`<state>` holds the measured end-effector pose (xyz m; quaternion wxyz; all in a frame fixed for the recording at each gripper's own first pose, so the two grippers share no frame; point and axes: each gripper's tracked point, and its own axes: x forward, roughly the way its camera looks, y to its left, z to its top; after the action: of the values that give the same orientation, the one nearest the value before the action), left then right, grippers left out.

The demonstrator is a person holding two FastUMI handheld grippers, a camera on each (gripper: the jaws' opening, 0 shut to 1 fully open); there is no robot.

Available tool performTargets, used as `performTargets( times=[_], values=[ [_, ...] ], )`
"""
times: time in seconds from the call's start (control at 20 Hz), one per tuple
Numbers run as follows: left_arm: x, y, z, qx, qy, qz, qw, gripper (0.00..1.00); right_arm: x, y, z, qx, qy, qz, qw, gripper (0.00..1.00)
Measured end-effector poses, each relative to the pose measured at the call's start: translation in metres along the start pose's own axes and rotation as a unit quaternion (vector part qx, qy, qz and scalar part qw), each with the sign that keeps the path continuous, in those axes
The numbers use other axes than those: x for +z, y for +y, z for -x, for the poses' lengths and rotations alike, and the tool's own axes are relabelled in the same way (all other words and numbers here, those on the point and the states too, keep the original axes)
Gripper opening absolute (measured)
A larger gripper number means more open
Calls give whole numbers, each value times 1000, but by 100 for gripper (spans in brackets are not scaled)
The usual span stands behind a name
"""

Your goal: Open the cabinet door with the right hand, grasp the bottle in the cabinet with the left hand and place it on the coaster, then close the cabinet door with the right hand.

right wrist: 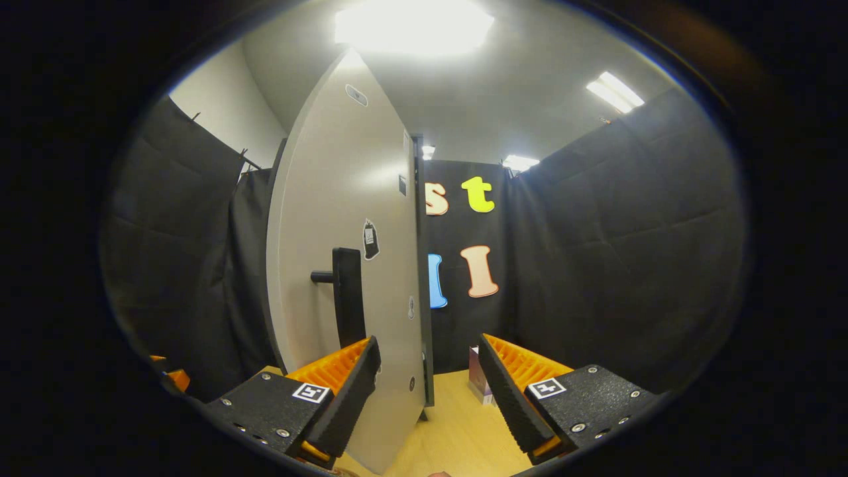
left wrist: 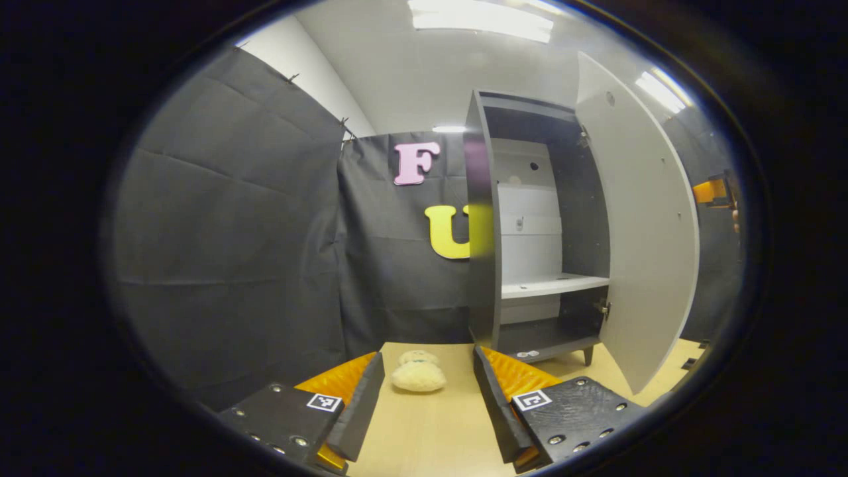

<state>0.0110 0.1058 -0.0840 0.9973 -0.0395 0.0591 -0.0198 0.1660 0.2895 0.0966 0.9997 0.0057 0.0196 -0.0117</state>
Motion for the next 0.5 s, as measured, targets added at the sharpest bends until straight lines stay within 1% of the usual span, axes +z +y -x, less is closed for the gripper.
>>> performTargets(
  times=[0.05, 0.1, 0.15, 0.2, 0.25, 0.3, 0.5],
  values=[
    [1, 5, 0, 3, -2, 1, 1000, 82, 0, 6, -2, 3, -3, -1, 1000, 93],
    [1, 11, 1, 5, -2, 1, 1000, 81, 0, 13, -3, 6, -4, -1, 1000, 93],
    [1, 16, 2, 8, -3, 1, 1000, 78, -1, 20, -3, 11, -4, -2, 1000, 93],
    [0, 22, 3, 11, -3, 0, 1000, 77, -1, 26, -4, 15, -5, -2, 1000, 93],
    [0, 28, 3, 15, -3, 0, 1000, 78, -2, 32, -6, 19, -6, -4, 1000, 93],
    [-1, 33, 4, 19, -2, -1, 1000, 81, -1, 38, -8, 22, -8, -6, 1000, 93],
    [-7, 53, 10, 33, 4, -2, 999, 81, -4, 55, -19, 29, -13, -10, 999, 93]
  ],
)
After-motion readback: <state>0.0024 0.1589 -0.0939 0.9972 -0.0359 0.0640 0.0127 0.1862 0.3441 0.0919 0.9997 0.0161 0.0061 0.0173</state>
